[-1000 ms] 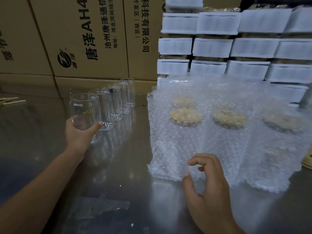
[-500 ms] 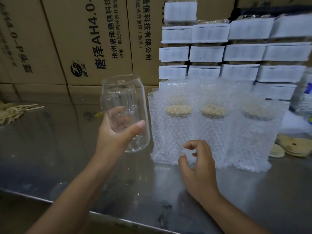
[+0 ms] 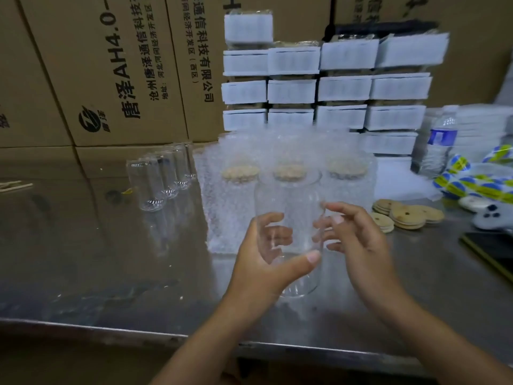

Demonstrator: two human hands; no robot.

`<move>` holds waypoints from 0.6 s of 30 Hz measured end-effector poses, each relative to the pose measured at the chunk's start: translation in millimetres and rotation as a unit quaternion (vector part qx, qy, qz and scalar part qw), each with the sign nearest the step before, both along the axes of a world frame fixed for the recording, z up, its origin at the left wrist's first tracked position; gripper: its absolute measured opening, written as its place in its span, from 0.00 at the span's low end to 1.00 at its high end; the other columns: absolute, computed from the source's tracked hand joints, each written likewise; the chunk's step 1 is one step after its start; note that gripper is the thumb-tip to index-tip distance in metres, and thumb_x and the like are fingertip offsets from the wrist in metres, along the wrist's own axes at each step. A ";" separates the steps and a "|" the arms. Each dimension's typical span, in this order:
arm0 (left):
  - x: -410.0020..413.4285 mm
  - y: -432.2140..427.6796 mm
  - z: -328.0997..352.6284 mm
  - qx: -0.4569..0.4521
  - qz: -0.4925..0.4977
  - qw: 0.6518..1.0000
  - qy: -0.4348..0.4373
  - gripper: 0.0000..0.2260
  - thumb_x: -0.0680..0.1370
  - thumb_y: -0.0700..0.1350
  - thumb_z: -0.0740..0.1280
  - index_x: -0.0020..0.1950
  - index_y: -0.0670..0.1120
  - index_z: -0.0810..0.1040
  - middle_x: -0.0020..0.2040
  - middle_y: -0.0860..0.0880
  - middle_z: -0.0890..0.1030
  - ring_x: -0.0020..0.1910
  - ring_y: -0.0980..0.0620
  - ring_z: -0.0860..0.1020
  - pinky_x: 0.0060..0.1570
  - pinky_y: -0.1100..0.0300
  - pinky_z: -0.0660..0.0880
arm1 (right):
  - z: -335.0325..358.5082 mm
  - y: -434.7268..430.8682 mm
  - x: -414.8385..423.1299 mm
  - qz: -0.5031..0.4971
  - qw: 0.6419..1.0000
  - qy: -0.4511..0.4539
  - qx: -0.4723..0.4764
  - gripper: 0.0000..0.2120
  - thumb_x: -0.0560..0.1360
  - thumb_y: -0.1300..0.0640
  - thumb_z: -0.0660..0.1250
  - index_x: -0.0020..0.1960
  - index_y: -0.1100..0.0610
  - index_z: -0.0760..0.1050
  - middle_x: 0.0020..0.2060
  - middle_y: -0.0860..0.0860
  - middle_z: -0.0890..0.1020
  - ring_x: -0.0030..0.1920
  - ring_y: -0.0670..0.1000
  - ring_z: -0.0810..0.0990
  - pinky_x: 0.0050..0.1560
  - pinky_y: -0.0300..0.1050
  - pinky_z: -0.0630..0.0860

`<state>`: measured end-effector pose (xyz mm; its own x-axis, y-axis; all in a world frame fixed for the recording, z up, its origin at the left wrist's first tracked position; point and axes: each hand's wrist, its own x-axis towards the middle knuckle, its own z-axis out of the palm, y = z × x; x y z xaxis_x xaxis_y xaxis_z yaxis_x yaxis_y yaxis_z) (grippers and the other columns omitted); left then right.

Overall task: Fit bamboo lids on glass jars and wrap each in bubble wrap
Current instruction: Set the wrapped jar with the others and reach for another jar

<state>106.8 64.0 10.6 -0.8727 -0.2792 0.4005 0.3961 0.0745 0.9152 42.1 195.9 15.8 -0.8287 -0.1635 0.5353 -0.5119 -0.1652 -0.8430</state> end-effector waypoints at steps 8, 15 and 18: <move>-25.8 49.4 -17.9 0.046 -0.044 0.997 -0.048 0.32 0.55 0.56 0.77 0.57 0.55 0.74 0.52 0.55 0.82 0.54 0.59 0.80 0.53 0.60 0.77 | -15.1 44.5 -3.4 -0.010 0.999 -0.016 0.027 0.14 0.68 0.43 0.60 0.49 0.47 0.79 0.40 0.44 0.83 0.41 0.41 0.80 0.45 0.38 0.77; -36.3 64.7 -26.0 0.102 -0.041 0.993 -0.047 0.34 0.52 0.54 0.76 0.58 0.50 0.74 0.52 0.51 0.81 0.51 0.57 0.81 0.42 0.67 0.76 | -26.0 69.0 -27.2 -0.018 0.995 -0.019 0.098 0.06 0.76 0.57 0.65 0.50 0.49 0.79 0.43 0.46 0.83 0.45 0.47 0.81 0.47 0.36 0.75; -39.2 64.1 -29.4 0.098 -0.045 0.993 -0.053 0.35 0.52 0.54 0.77 0.58 0.51 0.74 0.51 0.52 0.82 0.51 0.58 0.81 0.42 0.67 0.76 | -28.6 76.5 -47.4 -0.059 0.991 -0.015 0.121 0.10 0.75 0.64 0.67 0.49 0.48 0.77 0.42 0.47 0.81 0.43 0.48 0.80 0.49 0.39 0.74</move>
